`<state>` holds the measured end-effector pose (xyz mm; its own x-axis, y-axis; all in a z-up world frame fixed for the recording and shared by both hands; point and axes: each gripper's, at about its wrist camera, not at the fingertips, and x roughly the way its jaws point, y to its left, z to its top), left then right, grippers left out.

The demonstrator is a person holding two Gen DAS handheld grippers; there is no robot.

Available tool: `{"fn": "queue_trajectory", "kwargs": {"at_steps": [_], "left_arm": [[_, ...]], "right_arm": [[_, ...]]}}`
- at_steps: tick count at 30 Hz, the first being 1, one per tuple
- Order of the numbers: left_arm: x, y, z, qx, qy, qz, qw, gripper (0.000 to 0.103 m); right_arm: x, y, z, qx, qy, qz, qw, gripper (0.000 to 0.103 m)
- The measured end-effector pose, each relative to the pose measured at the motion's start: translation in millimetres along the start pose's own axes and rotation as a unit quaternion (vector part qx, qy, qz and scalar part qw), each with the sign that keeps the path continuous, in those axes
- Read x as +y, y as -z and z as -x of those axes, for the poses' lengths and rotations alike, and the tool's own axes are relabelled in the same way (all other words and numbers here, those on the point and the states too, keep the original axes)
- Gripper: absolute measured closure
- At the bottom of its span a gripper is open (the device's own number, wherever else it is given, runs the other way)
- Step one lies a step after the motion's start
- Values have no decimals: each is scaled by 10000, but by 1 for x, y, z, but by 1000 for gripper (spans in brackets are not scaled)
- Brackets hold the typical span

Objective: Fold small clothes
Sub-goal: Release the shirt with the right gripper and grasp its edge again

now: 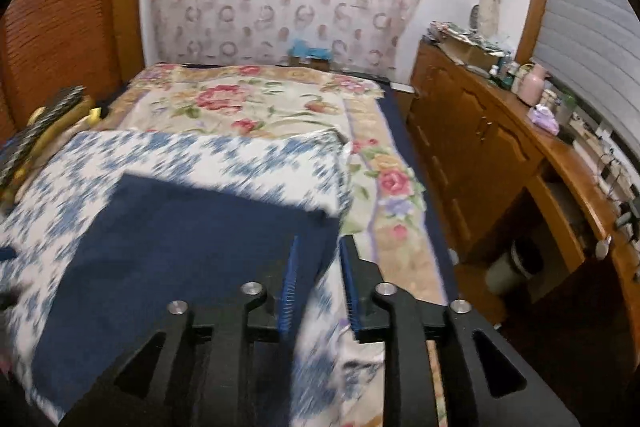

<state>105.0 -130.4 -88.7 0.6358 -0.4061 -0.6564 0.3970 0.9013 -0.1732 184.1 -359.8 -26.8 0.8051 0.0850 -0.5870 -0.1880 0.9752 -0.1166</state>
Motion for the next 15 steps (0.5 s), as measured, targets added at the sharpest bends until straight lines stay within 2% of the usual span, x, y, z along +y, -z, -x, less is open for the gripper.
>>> {"fn": "queue_trajectory", "kwargs": {"at_steps": [1,3,8,15], "left_arm": [[-3,1,-1,30,19,-28,10000,28],[-10,3,-6,121,56,-102,9999,28],[-27,8,-15,283,213,-290,9989,26],[-40,10,-16,363,248,-427,9981,23]], "right_arm": [[3,11,7,-5,-127,-14,9999,63],[2,33,18,25,-273,-49,9996,54],[12,80,40,187,-424,-67,9989,53],[10,112,77,264,-682,-81,9973,53]]}}
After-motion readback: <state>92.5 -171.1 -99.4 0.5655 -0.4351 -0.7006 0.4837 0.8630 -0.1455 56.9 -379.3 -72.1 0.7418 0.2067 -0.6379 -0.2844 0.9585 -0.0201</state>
